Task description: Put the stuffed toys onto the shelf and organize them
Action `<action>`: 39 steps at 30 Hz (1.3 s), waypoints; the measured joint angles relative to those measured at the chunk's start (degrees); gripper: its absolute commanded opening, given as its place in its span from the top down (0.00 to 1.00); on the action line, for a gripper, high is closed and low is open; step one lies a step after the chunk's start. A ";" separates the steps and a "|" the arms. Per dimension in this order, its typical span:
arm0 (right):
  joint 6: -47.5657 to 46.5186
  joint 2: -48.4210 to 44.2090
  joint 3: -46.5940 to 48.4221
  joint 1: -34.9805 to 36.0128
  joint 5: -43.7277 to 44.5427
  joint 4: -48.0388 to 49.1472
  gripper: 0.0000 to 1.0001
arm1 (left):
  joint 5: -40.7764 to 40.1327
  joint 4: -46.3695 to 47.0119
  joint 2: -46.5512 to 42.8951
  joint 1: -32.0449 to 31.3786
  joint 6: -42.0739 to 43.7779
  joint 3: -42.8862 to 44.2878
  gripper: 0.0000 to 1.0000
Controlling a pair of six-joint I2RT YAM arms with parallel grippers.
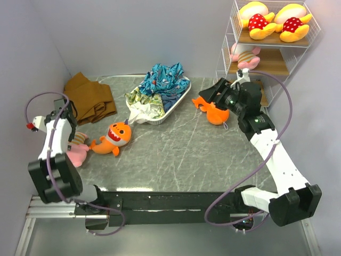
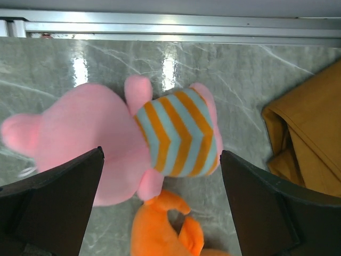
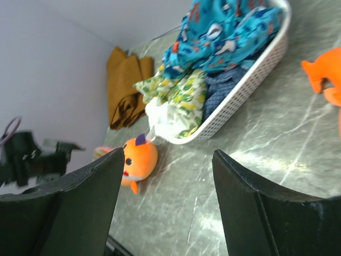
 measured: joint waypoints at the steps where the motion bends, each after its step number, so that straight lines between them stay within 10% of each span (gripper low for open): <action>1: -0.07 -0.07 0.00 0.74 -0.02 0.04 0.26 | 0.63 -0.04 1.97 0.66 -0.24 0.81 0.01; 11: -0.81 -0.68 -0.04 3.67 -0.37 0.04 0.25 | 4.92 4.33 9.84 1.84 -0.72 0.31 0.16; 19: -1.51 -1.16 -0.04 3.98 0.09 -0.04 0.25 | 8.94 9.09 15.61 3.93 -0.76 -1.86 0.99; 29: -1.75 -3.61 -0.04 4.20 0.52 -1.14 0.26 | 9.99 4.90 8.61 5.77 1.36 -1.25 0.99; 39: -1.95 -4.55 1.33 4.22 -5.55 -2.03 0.26 | 19.61 12.13 -17.84 6.08 10.43 3.56 0.99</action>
